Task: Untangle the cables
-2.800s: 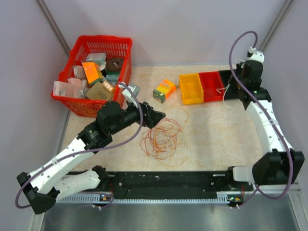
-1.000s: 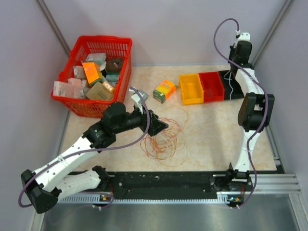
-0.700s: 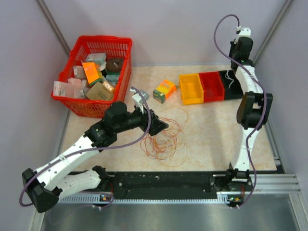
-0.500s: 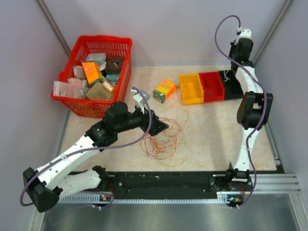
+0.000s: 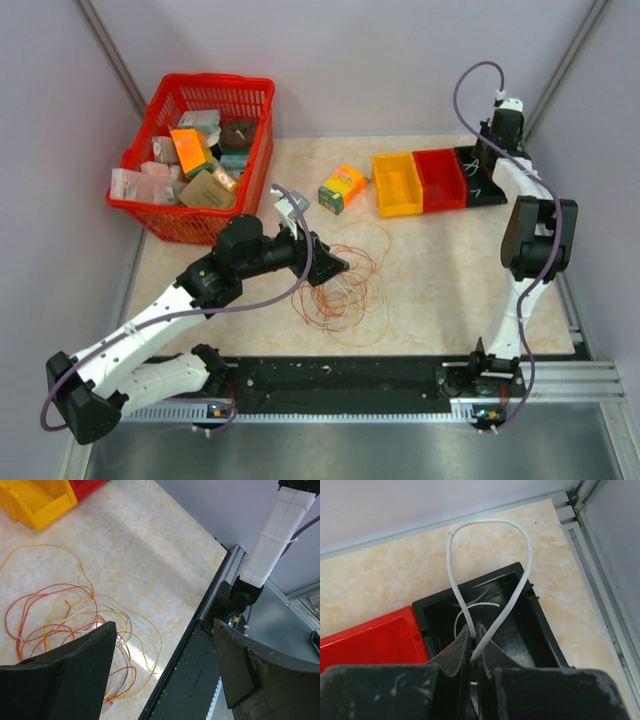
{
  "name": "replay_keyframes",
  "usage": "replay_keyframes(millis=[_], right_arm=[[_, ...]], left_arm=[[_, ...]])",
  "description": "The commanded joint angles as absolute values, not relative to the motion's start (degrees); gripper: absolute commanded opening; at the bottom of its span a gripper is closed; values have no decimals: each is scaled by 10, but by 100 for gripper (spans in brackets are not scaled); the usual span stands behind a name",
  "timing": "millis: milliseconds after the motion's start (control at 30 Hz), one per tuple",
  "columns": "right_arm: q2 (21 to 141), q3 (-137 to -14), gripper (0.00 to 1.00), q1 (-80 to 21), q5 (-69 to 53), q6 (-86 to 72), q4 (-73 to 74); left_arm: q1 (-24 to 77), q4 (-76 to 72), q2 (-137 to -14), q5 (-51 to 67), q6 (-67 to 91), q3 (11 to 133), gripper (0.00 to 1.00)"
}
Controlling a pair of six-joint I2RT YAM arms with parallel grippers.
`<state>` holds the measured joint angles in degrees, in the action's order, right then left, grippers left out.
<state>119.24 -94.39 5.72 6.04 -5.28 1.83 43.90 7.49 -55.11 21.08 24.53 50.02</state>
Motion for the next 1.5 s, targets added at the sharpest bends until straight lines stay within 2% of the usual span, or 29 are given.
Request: replay_keyframes(millis=[0, 167, 467, 900, 1000, 1133, 1300, 1467], right_arm=[[1125, -971, 0, 66, 84, -102, 102], [1118, -959, 0, 68, 63, -146, 156], [1168, -1009, 1, 68, 57, -194, 267], [1266, -1165, 10, 72, 41, -178, 424], [1281, -1198, 19, 76, 21, -173, 448], [1281, -1209, 45, 77, 8, -168, 457], [1249, -1187, 60, 77, 16, -170, 464], [1186, -1127, 64, 73, 18, -174, 461]], left_arm=[[436, 38, -534, 229, 255, 495, 82], [436, 29, -525, 237, 262, 489, 81], [436, 26, -519, 241, 265, 485, 81], [436, 24, -536, 250, 272, 481, 81], [436, 24, -541, 252, 273, 483, 81], [436, 18, -547, 255, 277, 483, 81], [436, 21, -549, 250, 276, 480, 81], [436, 42, -554, 226, 270, 481, 81]])
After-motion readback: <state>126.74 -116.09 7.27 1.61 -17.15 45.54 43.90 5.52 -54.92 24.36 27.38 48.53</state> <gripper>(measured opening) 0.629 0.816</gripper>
